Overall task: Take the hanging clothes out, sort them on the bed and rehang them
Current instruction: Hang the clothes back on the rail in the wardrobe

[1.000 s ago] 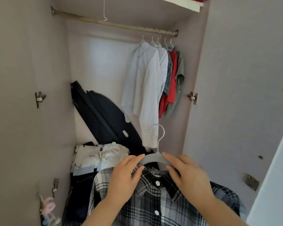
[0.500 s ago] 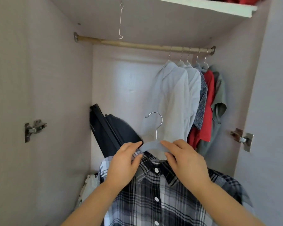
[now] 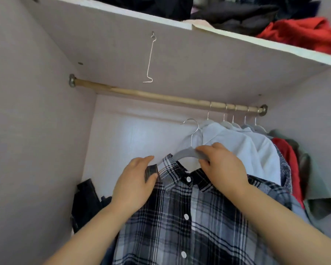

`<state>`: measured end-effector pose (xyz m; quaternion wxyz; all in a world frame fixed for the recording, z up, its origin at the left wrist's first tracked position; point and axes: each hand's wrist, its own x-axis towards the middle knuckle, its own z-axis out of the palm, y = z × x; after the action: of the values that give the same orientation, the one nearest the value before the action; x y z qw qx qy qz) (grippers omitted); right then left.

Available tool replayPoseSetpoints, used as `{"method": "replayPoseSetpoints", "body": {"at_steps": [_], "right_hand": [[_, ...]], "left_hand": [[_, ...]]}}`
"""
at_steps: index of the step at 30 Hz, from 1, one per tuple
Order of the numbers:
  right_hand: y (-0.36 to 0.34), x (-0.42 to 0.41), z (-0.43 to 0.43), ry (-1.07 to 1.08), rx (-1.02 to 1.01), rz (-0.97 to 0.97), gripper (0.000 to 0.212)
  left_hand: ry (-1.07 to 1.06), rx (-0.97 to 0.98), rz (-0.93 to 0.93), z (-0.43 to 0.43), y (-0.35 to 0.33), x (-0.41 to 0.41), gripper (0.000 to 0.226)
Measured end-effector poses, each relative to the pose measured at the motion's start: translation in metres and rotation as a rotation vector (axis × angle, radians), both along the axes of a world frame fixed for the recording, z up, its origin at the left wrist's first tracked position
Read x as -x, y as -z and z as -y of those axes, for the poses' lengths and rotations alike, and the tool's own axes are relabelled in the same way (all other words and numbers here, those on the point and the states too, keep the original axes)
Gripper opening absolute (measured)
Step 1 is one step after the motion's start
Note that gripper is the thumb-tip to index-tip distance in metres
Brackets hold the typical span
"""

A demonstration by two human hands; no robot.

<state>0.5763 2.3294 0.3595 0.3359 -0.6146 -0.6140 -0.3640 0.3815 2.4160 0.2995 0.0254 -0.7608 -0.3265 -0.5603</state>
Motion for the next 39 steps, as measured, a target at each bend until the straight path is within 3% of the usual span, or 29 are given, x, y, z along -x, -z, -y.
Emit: {"method": "replayPoseSetpoints", "body": {"at_steps": [8, 18, 33, 39], "right_hand": [[-0.078, -0.012, -0.074, 0.09, -0.111, -0.02, 0.028], [-0.131, -0.056, -0.129, 0.166, -0.167, -0.028, 0.025], [-0.116, -0.091, -0.169, 0.085, -0.129, -0.002, 0.035], [-0.101, -0.083, -0.164, 0.161, -0.143, 0.011, 0.039]], "left_hand": [[0.004, -0.138, 0.045, -0.075, -0.063, -0.01, 0.05], [-0.046, -0.232, 0.015, -0.114, -0.091, -0.022, 0.05], [-0.103, -0.165, -0.027, -0.154, -0.06, -0.044, 0.051], [-0.088, -0.132, -0.048, -0.151, -0.039, -0.047, 0.052]]}}
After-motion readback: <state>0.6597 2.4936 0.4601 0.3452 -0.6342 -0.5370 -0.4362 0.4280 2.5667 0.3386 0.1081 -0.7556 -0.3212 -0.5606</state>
